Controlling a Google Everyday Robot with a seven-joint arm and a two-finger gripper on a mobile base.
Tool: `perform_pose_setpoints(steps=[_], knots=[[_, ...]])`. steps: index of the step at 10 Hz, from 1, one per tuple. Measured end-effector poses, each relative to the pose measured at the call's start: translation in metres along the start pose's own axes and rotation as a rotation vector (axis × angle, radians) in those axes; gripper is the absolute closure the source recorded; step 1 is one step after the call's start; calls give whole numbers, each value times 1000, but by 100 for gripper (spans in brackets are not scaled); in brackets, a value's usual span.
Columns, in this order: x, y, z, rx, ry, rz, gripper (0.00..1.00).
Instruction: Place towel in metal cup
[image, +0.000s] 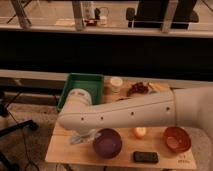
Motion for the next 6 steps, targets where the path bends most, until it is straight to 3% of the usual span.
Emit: perform_pose_setpoints(steps=[1, 3, 6], knots=[[31, 4, -14, 30, 49, 50, 100], [73, 9, -25, 52, 96, 106, 100], [155, 8, -36, 71, 155, 184, 100]])
